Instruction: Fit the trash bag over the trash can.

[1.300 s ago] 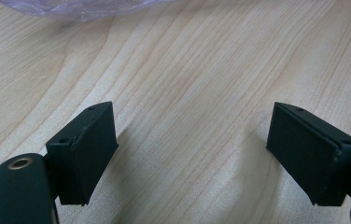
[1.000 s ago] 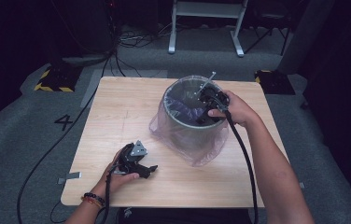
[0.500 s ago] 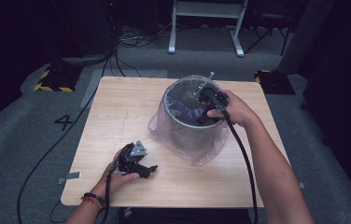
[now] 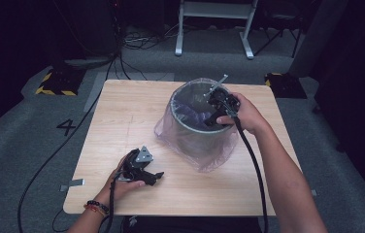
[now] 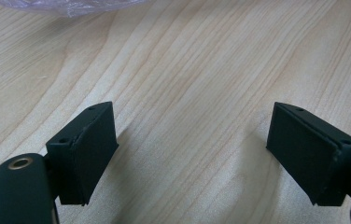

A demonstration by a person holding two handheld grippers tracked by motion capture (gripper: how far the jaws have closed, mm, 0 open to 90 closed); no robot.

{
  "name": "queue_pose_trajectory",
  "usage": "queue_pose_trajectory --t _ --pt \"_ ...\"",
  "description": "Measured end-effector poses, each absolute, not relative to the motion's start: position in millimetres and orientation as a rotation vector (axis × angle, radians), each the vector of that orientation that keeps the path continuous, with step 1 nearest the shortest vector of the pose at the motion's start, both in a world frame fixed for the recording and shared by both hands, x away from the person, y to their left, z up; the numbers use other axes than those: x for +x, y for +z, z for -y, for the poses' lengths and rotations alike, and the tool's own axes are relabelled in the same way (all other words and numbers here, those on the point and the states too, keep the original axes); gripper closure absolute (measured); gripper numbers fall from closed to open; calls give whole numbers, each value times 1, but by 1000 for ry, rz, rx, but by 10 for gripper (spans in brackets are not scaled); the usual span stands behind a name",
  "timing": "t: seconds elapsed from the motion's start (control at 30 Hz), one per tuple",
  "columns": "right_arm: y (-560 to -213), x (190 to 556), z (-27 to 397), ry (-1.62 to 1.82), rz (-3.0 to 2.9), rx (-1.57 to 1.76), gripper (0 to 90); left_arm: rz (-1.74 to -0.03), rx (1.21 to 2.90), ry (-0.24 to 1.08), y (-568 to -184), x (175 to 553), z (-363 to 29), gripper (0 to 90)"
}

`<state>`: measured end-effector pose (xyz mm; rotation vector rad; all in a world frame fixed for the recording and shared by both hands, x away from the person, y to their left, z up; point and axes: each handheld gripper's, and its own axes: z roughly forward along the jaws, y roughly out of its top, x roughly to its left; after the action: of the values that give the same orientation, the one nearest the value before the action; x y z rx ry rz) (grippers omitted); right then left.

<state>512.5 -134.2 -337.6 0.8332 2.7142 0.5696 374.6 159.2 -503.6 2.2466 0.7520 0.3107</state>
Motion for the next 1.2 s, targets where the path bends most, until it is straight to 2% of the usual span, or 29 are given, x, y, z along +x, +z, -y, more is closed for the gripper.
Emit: queue_pose_trajectory --t 0.13,0.23,1.2 --pt "-332 511 138 637 -2685 862 236 -754 2245 309 -504 375 -159 157" --pt "-330 508 139 672 -2670 842 196 -754 2245 310 -504 375 -159 157" --pt "-294 470 185 1027 -2405 843 169 -754 2246 310 -504 375 -159 157"
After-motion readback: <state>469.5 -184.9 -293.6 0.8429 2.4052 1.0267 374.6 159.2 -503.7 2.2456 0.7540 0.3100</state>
